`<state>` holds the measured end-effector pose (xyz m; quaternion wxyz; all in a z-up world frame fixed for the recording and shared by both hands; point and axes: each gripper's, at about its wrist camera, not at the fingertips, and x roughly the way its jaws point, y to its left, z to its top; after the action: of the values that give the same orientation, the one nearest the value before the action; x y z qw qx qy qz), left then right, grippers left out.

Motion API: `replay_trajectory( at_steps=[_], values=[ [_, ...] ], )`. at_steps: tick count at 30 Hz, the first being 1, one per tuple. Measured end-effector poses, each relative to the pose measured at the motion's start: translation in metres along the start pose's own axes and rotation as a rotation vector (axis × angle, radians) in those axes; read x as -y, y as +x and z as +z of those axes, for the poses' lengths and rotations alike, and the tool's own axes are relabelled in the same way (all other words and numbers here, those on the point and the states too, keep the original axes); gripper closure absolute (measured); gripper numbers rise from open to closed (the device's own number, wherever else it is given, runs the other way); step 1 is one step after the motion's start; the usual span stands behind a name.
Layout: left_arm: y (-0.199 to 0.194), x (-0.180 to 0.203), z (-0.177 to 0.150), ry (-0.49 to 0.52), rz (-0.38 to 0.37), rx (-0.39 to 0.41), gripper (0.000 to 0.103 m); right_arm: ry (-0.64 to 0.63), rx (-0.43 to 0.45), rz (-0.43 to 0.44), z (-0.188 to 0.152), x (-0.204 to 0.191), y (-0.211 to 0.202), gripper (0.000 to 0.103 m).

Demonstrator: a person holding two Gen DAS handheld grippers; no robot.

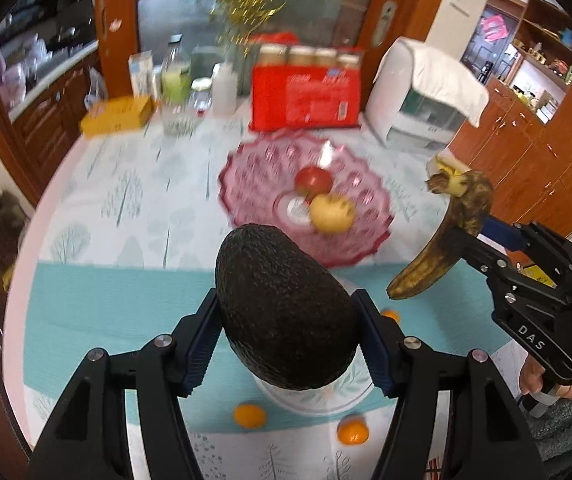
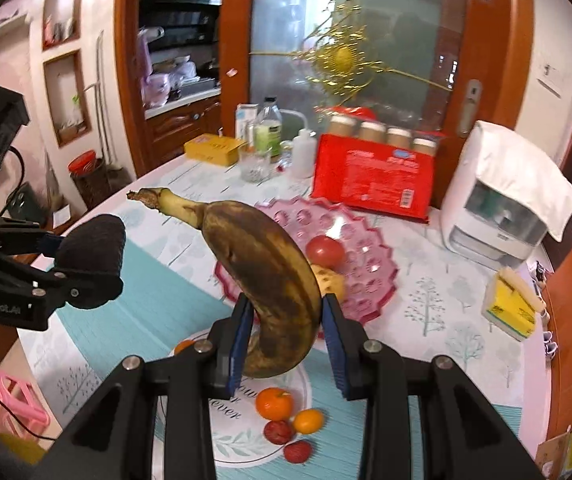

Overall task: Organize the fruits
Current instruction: 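Carry the avocado and banana over the pink bowl with both tools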

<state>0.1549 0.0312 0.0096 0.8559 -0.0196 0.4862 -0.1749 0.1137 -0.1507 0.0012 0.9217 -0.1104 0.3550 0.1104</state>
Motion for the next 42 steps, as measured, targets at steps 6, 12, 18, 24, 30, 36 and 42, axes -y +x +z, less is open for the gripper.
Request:
replay_trajectory(
  at_steps=[6,12,18,24,30,36,42],
  values=[
    [-0.004,0.009,0.046,0.034,0.042,0.030,0.040,0.041,0.001,-0.014,0.028,0.028,-0.001,0.068],
    [0.034,0.009,0.087,0.102,0.068,0.012,0.040,0.076,-0.047,-0.047,0.047,0.049,0.033,0.068],
    [0.107,0.005,0.103,0.133,0.014,-0.071,0.040,0.114,-0.144,-0.064,0.042,0.066,0.082,0.068],
    [0.181,0.001,0.099,0.162,-0.010,-0.175,0.040,0.168,-0.256,-0.065,0.029,0.084,0.135,0.068],
    [0.236,-0.005,0.095,0.166,-0.023,-0.249,0.040,0.222,-0.337,-0.051,0.023,0.099,0.178,0.068],
    [0.267,-0.008,0.092,0.166,-0.040,-0.287,0.040,0.305,-0.391,-0.038,0.021,0.116,0.205,0.071],
    [0.284,-0.006,0.091,0.164,-0.048,-0.302,0.040,0.332,-0.414,-0.055,0.014,0.118,0.221,0.071]
  ],
)
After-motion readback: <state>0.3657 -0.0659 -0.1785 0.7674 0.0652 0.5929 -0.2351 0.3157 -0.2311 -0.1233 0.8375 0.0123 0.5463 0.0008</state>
